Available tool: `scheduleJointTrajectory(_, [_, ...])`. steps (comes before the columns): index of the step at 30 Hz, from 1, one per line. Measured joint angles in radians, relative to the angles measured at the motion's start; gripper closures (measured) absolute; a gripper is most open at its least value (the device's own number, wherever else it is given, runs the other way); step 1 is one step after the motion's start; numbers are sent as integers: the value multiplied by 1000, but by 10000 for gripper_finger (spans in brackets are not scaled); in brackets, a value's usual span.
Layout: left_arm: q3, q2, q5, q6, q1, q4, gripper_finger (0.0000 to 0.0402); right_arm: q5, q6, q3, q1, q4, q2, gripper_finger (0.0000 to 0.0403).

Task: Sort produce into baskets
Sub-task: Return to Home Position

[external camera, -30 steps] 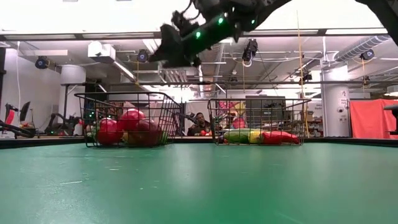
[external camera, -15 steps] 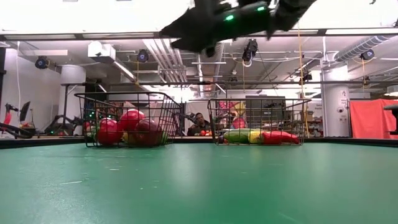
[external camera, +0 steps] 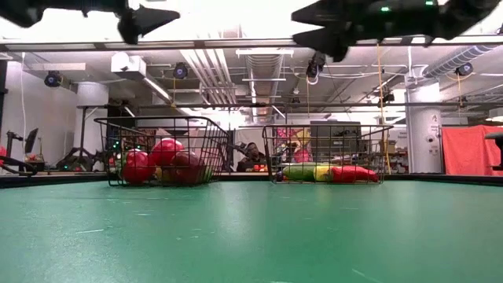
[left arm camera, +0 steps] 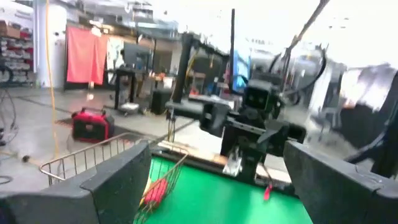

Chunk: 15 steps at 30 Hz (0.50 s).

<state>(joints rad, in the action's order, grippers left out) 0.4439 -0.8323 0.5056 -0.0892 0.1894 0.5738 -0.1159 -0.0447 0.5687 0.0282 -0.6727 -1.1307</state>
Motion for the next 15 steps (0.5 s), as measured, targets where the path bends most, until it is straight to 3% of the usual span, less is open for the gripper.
scheduleJointTrajectory(6, [-139,215,0,0,-9,20,54,0,-1,-112,0,-17,147,81])
scheduleJointTrajectory(15, [-209,482,6,-2,-39,-165,54,0,22,-245,-7,-24,342,81])
